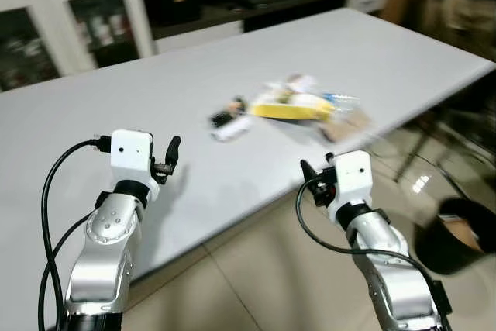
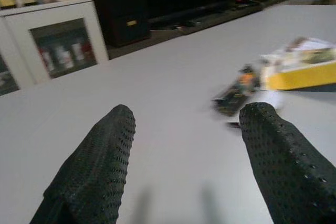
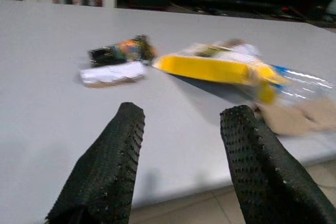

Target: Picking trash to rubbish bin

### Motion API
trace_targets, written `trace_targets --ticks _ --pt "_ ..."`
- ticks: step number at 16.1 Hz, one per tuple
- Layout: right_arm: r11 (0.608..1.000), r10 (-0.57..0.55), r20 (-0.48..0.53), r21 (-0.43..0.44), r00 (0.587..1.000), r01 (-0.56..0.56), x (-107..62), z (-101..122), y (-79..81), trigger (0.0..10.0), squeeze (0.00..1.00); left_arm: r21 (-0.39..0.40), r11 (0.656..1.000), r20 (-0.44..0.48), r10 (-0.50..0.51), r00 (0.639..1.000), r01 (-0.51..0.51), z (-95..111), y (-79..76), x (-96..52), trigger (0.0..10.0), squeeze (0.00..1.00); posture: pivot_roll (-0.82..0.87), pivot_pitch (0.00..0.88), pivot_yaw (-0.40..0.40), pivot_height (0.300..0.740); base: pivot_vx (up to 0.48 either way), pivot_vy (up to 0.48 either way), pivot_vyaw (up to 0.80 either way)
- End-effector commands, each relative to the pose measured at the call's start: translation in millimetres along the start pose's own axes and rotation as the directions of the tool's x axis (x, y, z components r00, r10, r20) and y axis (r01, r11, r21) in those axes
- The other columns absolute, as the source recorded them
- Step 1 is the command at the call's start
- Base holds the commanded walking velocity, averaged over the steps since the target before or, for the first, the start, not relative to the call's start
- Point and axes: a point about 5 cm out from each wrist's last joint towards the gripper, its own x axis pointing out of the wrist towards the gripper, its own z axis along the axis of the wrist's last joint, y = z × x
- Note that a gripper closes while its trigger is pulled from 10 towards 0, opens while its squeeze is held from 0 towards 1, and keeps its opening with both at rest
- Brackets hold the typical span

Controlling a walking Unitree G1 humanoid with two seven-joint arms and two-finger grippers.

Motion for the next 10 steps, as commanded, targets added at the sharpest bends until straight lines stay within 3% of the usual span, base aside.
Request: trace_targets --ticks 1,3,5,8,10 --pt "1.000 0.015 0.011 0.004 1.000 -0.015 0.8 2.8 3.2 10.0 0.00 0.005 1.000 -0.009 0.004 1.000 -0.004 -1.3 0.6 2.5 10.0 0.38 -0.04 0.000 -0.025 0.740 0.364 0.000 0.00" --pt "1.000 0.023 0.009 0.004 1.000 -0.023 -2.6 0.5 5.5 10.0 0.00 0.009 1.000 -0.012 -0.010 1.000 0.010 -1.7 -0.7 3.6 10.0 0.27 -0.04 0.000 -0.018 0.740 0.364 0.000 0.00" --pt "1.000 0.025 0.006 0.003 1.000 -0.025 -4.0 -1.4 6.9 10.0 0.00 0.008 1.000 -0.014 -0.015 1.000 0.015 -2.3 -1.1 3.6 10.0 0.26 -0.04 0.000 -0.014 0.740 0.364 0.000 0.00" --pt "0.999 0.002 -0.012 0.041 1.000 -0.002 -6.1 -4.6 6.2 10.0 0.00 0.006 0.999 -0.015 -0.048 0.999 0.048 -2.6 -6.5 8.6 10.0 0.09 -0.05 0.000 -0.002 0.740 0.370 0.000 0.00" --pt "0.999 0.001 -0.010 0.041 1.000 -0.001 -5.9 -4.4 4.4 10.0 0.00 0.006 0.999 -0.012 -0.052 0.999 0.052 -1.4 -7.0 10.9 10.0 0.03 -0.05 0.000 0.002 0.740 0.375 0.000 -0.21"
